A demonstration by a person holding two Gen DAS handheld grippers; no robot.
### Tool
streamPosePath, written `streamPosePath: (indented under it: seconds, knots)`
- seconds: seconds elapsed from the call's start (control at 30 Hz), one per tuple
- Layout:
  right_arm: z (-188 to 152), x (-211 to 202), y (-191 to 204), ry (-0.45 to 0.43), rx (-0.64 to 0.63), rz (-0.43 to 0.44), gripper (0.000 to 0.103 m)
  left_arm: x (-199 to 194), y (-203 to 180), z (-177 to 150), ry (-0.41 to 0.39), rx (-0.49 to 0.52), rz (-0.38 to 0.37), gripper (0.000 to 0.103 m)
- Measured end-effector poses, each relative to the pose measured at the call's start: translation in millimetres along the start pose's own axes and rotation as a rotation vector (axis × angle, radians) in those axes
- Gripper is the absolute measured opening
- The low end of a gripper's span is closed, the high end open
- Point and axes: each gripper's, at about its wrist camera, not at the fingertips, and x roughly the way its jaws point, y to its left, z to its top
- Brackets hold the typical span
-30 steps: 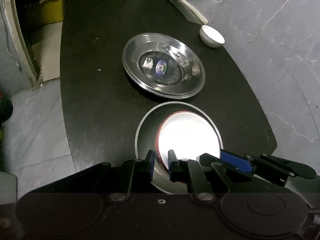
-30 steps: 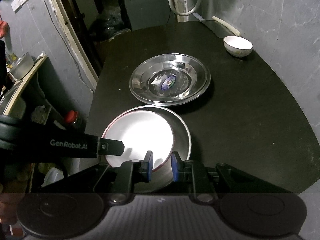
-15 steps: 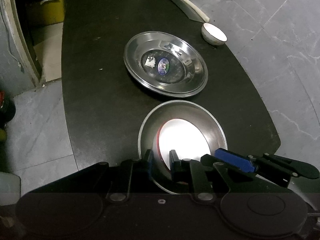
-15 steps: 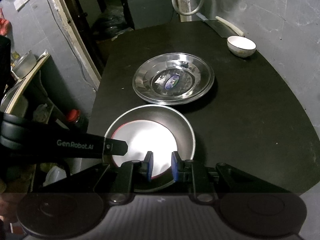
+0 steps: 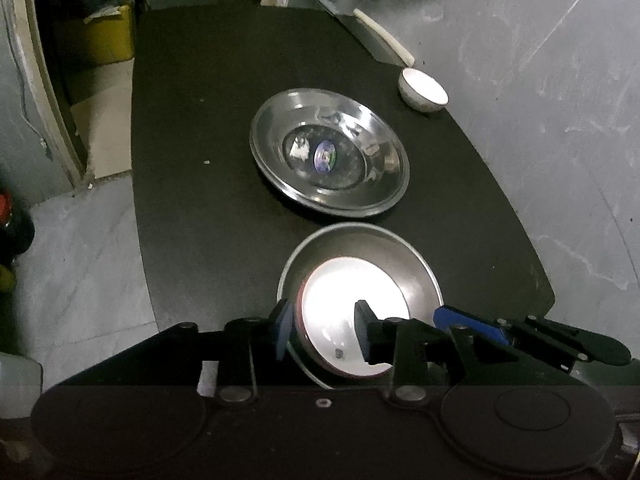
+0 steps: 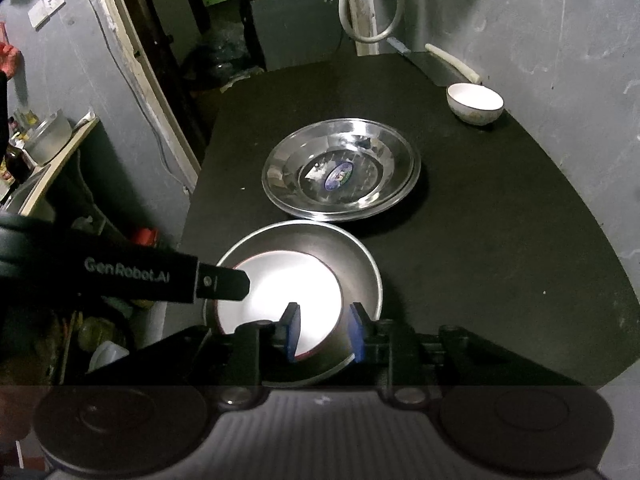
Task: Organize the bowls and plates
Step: 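Open the left gripper to release the white bowl inside the steel bowl, then move the left gripper to the remaining white bowl by the wall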
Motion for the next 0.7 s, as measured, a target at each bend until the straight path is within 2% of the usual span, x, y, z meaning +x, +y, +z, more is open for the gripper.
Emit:
streamPosePath:
  seconds: [0.13, 0.3, 0.47, 0.7]
  knots:
    - [2, -4, -2, -0.017, 0.000, -0.001, 0.042, -5, 1, 3, -0.019, -0.013, 0.004, 0.040]
    - [5, -9, -7, -0.043, 0.005, -0.013, 0.060, -11, 6, 9, -0.052, -0.053, 0.009, 0.053]
    - [9, -11, -20, -0.064, 0.026, -0.021, 0.084, -12, 3, 20, -0.097, -0.069, 0.037, 0.081]
    - [17, -8, -48, -0.076, 0.072, -0.002, 0.102, -4, -10, 41, -0.119, -0.030, 0.144, 0.099]
